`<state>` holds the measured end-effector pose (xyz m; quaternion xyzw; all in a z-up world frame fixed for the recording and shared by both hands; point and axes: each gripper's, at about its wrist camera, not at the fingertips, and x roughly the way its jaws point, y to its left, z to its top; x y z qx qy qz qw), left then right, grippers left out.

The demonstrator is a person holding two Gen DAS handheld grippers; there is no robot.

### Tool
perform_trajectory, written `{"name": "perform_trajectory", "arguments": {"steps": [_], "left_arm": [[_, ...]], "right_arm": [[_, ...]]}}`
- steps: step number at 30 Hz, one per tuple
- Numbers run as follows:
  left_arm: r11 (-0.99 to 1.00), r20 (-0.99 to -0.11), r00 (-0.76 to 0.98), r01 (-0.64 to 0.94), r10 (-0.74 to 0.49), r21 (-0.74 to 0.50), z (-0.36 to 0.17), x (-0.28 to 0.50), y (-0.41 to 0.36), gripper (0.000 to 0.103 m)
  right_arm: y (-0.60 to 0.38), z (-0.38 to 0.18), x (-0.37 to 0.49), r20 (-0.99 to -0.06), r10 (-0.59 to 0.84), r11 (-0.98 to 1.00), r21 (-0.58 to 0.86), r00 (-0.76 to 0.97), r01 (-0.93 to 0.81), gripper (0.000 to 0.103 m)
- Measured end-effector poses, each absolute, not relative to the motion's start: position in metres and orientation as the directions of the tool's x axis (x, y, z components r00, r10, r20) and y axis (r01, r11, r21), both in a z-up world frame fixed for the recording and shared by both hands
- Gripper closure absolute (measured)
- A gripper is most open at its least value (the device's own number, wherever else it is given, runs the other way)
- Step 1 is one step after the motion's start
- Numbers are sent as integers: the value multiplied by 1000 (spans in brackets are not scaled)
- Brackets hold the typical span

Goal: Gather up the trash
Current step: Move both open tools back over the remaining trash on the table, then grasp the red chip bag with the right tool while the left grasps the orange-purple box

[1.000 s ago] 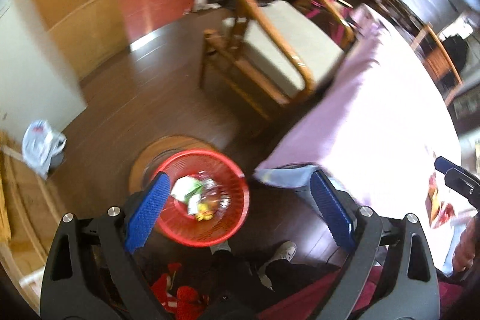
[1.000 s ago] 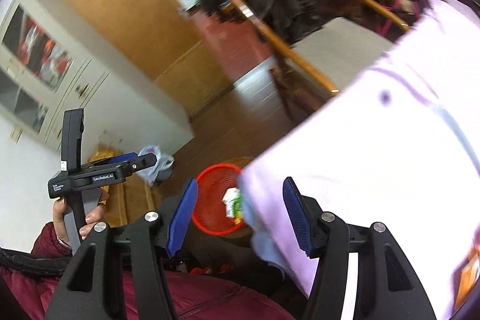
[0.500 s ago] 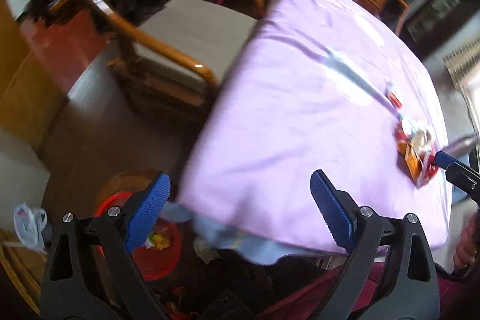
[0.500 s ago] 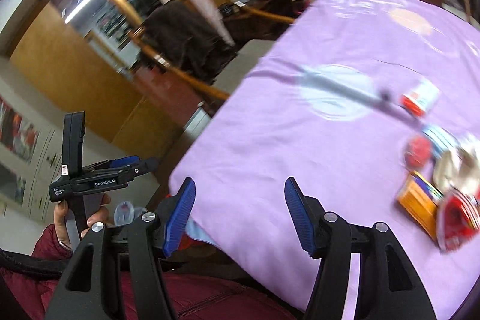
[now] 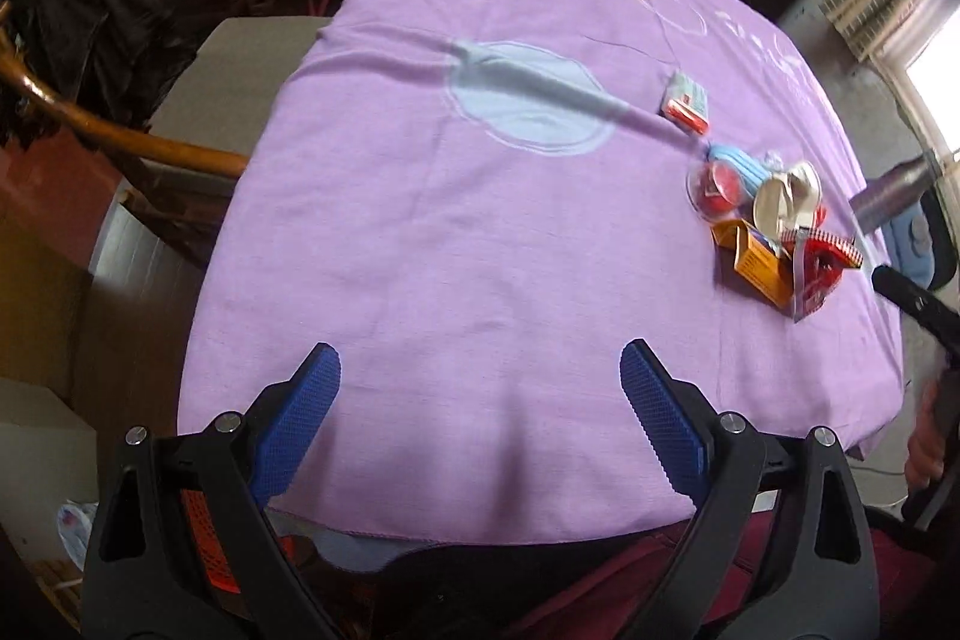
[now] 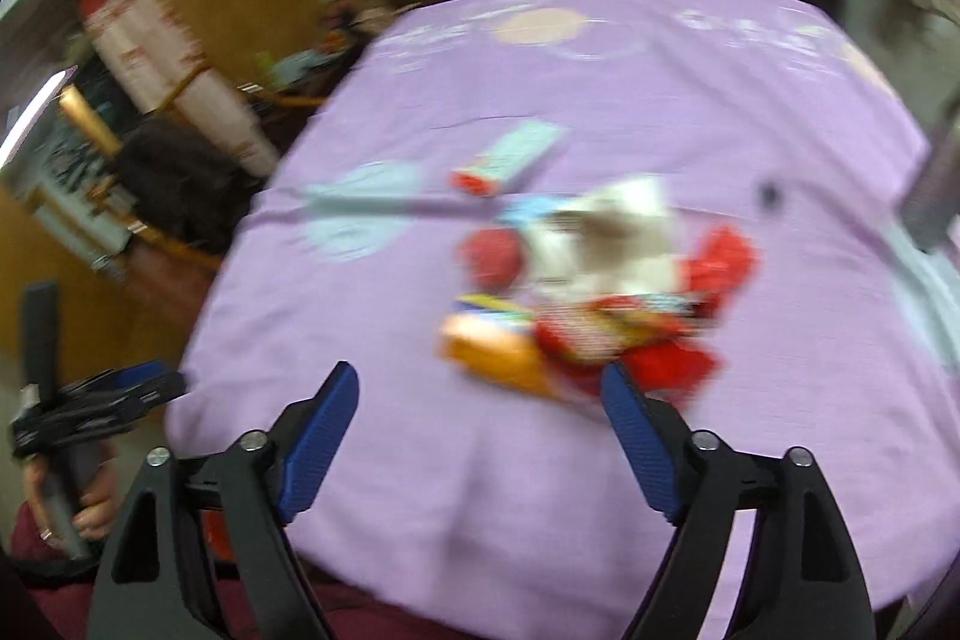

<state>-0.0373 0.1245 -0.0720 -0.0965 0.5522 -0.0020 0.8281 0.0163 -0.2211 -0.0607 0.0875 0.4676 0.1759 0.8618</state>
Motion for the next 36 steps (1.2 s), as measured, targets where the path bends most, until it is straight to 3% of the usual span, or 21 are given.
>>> {"name": "perform_trajectory", "arguments": {"steps": [7, 14, 15, 16, 17, 18, 19, 22, 31, 36], "left_arm": [[982, -928, 366, -138, -67, -126, -71, -46, 120, 12], [987, -938, 342, -118, -60, -106, -71, -42, 103, 12], [988, -938, 341, -110, -62, -105, -72, -40, 100, 12], [990, -938, 339, -99, -65, -105, -72, -38, 95, 12], [991, -939, 337, -80, -71, -103, -73, -34, 88, 12], [993, -939, 335, -65, -75, -102, -73, -31, 83, 12], [994, -940, 332, -45, -82, -102, -74, -27, 76, 12], [994, -941, 318, 37, -113, -107, -78, -12, 49, 12], [946, -936, 275, 297, -218, -133, -94, 36, -57, 12], [910, -928, 322, 412, -189, -43, -103, 50, -123, 12]], "right_arm": [[-258, -93, 42, -781, 355, 934, 323, 514, -155, 6], [-252, -133, 74, -828, 354, 935, 324, 435, -145, 7], [-255, -134, 74, -818, 366, 930, 339, 444, -142, 12], [-256, -134, 73, -807, 384, 922, 357, 449, -147, 35], [-260, -132, 72, -795, 413, 909, 385, 444, -158, 64], [-265, -130, 71, -785, 438, 897, 410, 438, -162, 76], [-269, -129, 69, -776, 451, 890, 426, 440, -161, 81], [-293, -114, 55, -741, 456, 884, 443, 494, -151, 88], [-351, -95, 9, -729, 387, 893, 450, 565, -31, 88], [-380, -92, -14, -741, 343, 896, 442, 577, 35, 88]]}}
